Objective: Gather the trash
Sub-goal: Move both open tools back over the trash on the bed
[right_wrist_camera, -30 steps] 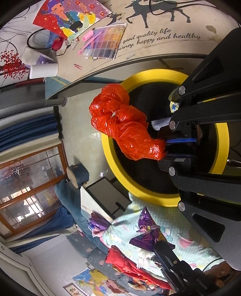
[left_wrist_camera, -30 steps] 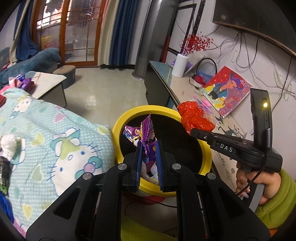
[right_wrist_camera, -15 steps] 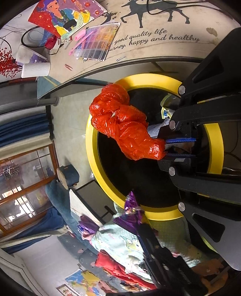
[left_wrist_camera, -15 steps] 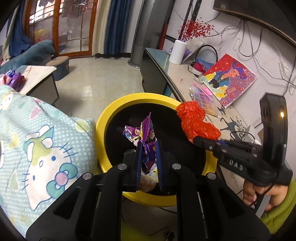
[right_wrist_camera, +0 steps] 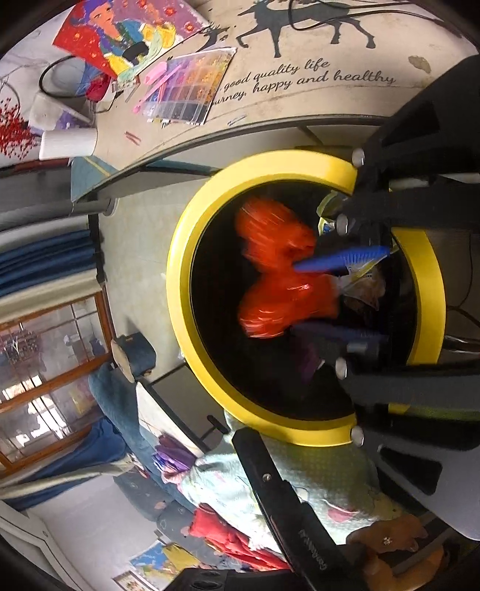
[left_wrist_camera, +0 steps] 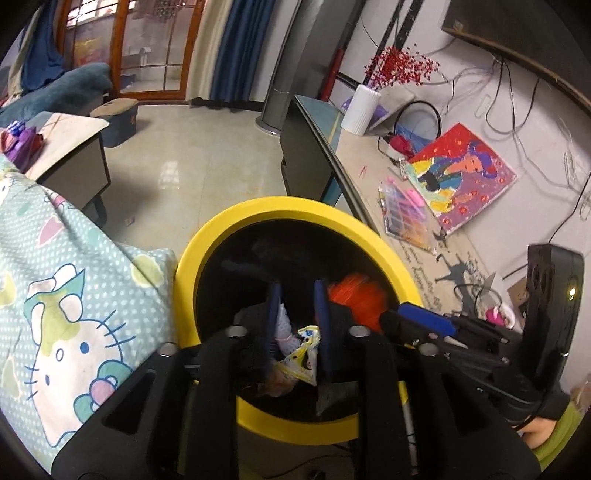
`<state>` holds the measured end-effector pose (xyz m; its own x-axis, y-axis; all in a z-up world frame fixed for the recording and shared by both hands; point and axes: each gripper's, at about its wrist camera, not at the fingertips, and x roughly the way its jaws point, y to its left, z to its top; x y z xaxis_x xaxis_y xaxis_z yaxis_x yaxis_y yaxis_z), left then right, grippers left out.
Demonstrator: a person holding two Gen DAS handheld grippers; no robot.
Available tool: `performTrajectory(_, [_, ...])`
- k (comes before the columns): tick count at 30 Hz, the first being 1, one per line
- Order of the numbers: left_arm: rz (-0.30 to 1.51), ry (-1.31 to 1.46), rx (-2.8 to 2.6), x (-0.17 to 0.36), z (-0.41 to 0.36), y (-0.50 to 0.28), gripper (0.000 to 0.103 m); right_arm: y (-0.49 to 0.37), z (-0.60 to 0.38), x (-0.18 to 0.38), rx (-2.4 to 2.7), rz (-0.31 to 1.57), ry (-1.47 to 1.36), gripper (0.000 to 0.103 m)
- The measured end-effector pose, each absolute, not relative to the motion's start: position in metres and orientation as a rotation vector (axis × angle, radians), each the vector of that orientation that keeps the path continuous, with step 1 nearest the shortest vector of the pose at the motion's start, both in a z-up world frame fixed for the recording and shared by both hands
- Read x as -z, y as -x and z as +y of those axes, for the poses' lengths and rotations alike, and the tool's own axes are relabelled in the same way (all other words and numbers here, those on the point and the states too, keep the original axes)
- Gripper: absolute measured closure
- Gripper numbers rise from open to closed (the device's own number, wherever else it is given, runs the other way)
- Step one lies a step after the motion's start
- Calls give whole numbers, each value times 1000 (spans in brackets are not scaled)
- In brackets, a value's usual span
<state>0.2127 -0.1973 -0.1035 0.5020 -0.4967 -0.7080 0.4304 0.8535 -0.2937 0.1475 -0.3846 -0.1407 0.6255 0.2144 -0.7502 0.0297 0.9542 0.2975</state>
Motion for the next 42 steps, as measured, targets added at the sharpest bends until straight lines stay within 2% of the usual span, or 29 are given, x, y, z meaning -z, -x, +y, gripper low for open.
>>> performTrajectory(2, [874, 93, 564, 101, -196, -212, 65, -147, -387, 140, -90, 887, -298, 65])
performTrajectory(4, [869, 96, 557, 99, -193, -211, 59, -146, -390, 140, -74, 883, -309, 59])
performTrajectory(6, [869, 110, 551, 99, -190, -210, 45, -146, -391, 139, -61, 880, -310, 58])
performTrajectory(10, [857, 118, 529, 96, -184, -206, 34, -145, -392, 137, -50, 870, -305, 55])
performTrajectory(12, [844, 113, 516, 93, -180, -203, 22, -145, -392, 136, -47, 867, -304, 53])
performTrajectory(15, [834, 107, 507, 90, -177, -199, 13, -144, -390, 133, -43, 859, -298, 50])
performTrajectory(19, [813, 90, 480, 84, -170, -193, 11, -144, -389, 128, -35, 850, -301, 40])
performTrajectory(25, [800, 92, 435, 78, -160, -189, 11, -142, -384, 123, -28, 840, -294, 38])
performTrajectory(29, [791, 94, 420, 76, -154, -186, 11, -140, -377, 119, -36, 833, -289, 30])
performTrajectory(34, [770, 108, 416, 69, -146, -178, 11, -138, -365, 111, -53, 815, -271, 28])
performTrajectory(36, [756, 108, 412, 66, -144, -175, 11, -136, -362, 106, -59, 798, -266, 23])
performTrajectory(42, [719, 109, 392, 56, -135, -164, 11, -131, -354, 91, -77, 751, -257, 19])
